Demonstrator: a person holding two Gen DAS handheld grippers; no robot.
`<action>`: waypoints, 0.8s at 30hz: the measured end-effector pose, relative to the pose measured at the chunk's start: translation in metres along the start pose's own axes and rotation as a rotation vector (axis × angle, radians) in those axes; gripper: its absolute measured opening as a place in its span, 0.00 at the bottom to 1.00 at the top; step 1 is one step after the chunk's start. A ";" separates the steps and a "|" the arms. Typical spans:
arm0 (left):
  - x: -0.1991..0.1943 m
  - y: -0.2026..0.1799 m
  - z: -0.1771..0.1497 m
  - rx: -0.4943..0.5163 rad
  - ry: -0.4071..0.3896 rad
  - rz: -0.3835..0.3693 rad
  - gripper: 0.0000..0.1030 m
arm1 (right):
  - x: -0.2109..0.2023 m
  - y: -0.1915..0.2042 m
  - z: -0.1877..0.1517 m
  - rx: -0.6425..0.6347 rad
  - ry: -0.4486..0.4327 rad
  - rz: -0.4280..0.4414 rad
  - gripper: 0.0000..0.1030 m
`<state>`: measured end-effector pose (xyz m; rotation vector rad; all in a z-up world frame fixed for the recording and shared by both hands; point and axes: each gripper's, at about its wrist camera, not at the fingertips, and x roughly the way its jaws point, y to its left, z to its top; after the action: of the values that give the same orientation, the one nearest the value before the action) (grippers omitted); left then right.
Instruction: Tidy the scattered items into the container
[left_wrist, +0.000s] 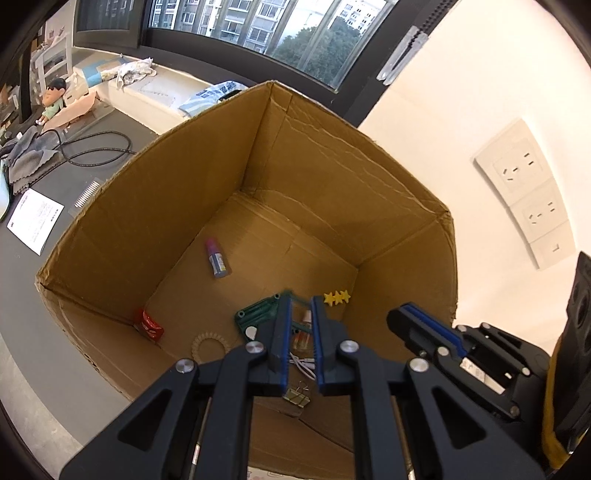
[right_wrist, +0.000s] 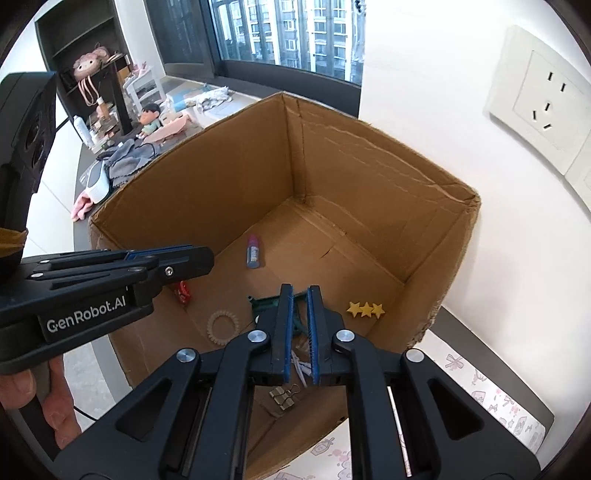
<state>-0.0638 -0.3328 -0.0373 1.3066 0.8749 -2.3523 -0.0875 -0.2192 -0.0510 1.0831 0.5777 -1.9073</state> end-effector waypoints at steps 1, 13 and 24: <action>0.000 0.000 0.000 -0.001 -0.001 0.002 0.13 | 0.000 0.000 0.000 -0.002 -0.001 -0.003 0.27; -0.020 0.003 -0.005 -0.004 -0.078 0.072 1.00 | -0.022 0.002 -0.005 0.002 -0.064 -0.065 0.96; -0.055 -0.040 -0.024 0.055 -0.150 0.101 1.00 | -0.083 -0.039 -0.035 0.170 -0.131 -0.149 1.00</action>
<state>-0.0396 -0.2882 0.0138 1.1489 0.6883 -2.3741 -0.0816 -0.1366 0.0013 1.0348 0.4393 -2.1717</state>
